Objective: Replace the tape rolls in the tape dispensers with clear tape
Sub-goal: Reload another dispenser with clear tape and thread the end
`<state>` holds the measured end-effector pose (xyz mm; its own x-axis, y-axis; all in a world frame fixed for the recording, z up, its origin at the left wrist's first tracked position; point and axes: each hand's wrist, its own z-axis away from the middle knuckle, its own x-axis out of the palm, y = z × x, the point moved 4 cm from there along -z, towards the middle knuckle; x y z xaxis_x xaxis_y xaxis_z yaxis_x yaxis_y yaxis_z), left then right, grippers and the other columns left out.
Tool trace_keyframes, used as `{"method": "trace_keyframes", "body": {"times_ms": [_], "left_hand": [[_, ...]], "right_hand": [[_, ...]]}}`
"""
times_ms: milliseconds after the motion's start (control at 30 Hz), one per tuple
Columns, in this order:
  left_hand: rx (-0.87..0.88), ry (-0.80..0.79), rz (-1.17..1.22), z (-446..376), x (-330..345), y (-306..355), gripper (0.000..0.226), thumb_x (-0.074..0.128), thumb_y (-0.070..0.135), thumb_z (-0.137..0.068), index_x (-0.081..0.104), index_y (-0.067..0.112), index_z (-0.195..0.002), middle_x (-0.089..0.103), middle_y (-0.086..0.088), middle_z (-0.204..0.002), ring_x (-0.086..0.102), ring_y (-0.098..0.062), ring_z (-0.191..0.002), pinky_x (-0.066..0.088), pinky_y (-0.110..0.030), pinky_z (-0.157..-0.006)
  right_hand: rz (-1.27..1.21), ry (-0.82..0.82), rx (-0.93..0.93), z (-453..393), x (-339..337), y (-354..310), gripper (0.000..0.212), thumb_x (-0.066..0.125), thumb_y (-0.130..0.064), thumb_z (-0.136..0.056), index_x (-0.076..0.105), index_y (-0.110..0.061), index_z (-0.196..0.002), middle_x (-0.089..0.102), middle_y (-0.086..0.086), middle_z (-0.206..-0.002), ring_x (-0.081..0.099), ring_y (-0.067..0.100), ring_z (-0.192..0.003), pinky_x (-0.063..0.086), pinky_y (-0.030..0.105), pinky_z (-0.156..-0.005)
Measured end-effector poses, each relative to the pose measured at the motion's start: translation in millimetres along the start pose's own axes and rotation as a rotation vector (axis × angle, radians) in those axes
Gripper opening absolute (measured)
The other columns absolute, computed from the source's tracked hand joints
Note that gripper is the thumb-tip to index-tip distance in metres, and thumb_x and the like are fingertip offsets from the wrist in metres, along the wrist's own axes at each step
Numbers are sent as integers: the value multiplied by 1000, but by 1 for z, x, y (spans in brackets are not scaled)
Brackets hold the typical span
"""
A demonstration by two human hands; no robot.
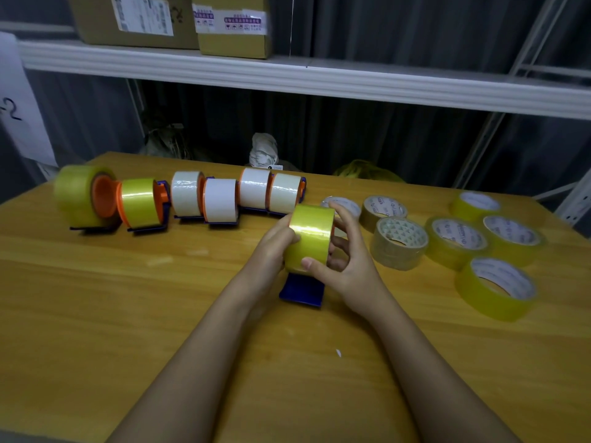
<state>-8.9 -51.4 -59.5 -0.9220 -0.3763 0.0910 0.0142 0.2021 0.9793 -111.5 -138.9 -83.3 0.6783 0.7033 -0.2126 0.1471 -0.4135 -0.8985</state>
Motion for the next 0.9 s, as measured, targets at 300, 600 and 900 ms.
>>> {"method": "trace_keyframes", "body": {"times_ms": [300,600,900], "left_hand": [[26,7,23,-1,4,4,27,36,17,-93,58,30,-97,70,14,-71,65,-6,-72,51,-22,-64],[54,19,-55,0,3,4,31,34,24,-88,61,34,-99,69,16,-79,64,-2,-76,52,-23,-68],[10,14,19,3,7,6,22,36,31,-101,57,30,-97,71,16,-75,67,1,-72,53,-15,-66]], "right_hand": [[44,11,-13,0,0,0,92,78,-40,-69,27,-39,-145,31,-4,-146,45,16,-128,57,31,-86],[30,26,-5,1,-1,-2,89,78,-31,-71,28,-36,-145,33,-4,-146,48,12,-125,55,24,-82],[-1,16,-6,1,0,-4,88,81,-26,-73,30,-35,-144,34,-3,-144,51,8,-120,56,24,-78]]}}
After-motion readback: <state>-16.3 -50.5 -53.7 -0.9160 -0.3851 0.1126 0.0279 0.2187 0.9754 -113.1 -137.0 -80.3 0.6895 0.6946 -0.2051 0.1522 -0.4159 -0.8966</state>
